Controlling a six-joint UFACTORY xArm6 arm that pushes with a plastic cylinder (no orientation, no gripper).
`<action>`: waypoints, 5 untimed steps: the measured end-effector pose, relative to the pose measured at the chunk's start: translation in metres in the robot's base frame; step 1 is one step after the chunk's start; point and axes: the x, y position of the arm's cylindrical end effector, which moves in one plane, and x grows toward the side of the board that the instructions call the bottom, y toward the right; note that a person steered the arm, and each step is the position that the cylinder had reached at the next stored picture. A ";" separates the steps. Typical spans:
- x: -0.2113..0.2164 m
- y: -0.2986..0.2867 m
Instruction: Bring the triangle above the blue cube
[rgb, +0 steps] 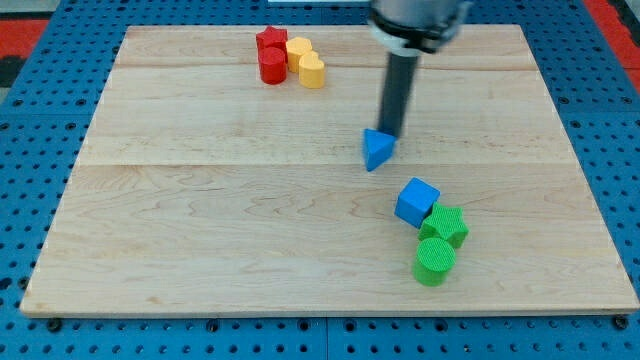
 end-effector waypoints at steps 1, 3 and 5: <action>0.000 -0.060; 0.009 -0.057; 0.023 -0.028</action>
